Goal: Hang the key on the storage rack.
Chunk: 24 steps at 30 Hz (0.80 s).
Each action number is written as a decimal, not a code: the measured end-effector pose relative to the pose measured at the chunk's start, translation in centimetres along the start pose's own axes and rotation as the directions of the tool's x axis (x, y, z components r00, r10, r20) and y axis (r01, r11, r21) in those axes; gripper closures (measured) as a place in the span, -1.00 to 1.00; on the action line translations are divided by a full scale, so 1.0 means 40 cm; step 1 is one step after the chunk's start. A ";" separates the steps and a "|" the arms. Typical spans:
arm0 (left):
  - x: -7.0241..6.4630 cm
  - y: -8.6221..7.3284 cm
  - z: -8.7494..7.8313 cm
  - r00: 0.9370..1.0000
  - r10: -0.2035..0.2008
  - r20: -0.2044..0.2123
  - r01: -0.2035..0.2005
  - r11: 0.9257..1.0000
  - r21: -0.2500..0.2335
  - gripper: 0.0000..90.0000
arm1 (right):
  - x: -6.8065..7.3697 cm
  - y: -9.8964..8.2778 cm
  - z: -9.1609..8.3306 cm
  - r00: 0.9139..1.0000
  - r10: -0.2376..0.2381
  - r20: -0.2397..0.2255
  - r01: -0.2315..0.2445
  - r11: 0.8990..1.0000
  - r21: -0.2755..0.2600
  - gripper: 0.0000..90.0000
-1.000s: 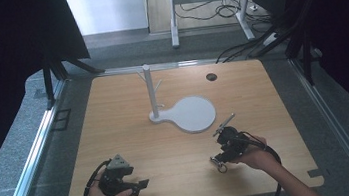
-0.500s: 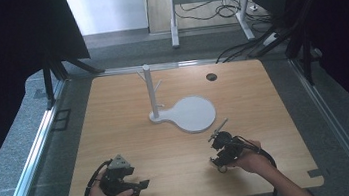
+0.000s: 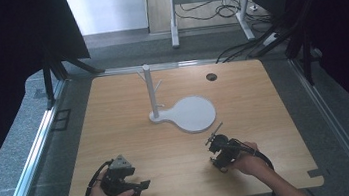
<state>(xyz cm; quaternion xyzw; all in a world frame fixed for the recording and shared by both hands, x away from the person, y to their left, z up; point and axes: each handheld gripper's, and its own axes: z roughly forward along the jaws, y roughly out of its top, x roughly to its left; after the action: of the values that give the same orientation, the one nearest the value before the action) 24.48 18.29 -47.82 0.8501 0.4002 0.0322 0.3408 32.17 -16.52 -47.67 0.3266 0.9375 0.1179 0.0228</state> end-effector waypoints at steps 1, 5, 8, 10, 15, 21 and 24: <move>-0.001 0.000 0.002 1.000 0.001 0.001 -0.001 1.000 0.001 -0.49 | 0.001 0.000 0.002 1.000 -0.002 -0.002 0.002 1.000 0.007 0.57; -0.003 0.001 0.004 1.000 0.004 0.003 -0.004 1.000 0.004 -0.49 | 0.006 0.001 0.002 1.000 -0.009 0.014 0.008 1.000 0.020 0.68; -0.002 0.001 0.003 1.000 0.003 0.003 -0.003 1.000 0.001 -0.49 | 0.006 0.001 0.001 1.000 -0.008 0.013 0.007 1.000 0.026 0.77; -0.002 0.001 0.001 1.000 0.003 0.002 -0.003 1.000 0.000 -0.49 | 0.006 0.001 0.001 1.000 -0.007 0.003 0.007 1.000 0.031 0.86; -0.002 0.001 0.001 1.000 0.003 0.002 -0.003 1.000 0.001 -0.49 | 0.007 0.003 0.002 1.000 -0.012 0.003 0.012 0.999 0.042 0.87; -0.002 0.001 -0.004 1.000 0.000 -0.002 0.000 1.000 -0.005 -0.49 | 0.006 0.001 -0.004 1.000 -0.021 0.000 0.021 0.999 0.043 0.88; 0.000 0.000 -0.004 1.000 -0.002 -0.003 0.002 1.000 -0.006 -0.49 | 0.001 0.000 -0.017 1.000 -0.025 0.014 0.025 0.999 0.028 0.87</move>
<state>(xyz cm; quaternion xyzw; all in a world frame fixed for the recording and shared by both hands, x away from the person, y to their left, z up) 24.44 18.38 -47.68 0.8487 0.4013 0.0345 0.3429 32.08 -16.63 -47.01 0.3162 0.9428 0.1021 0.0263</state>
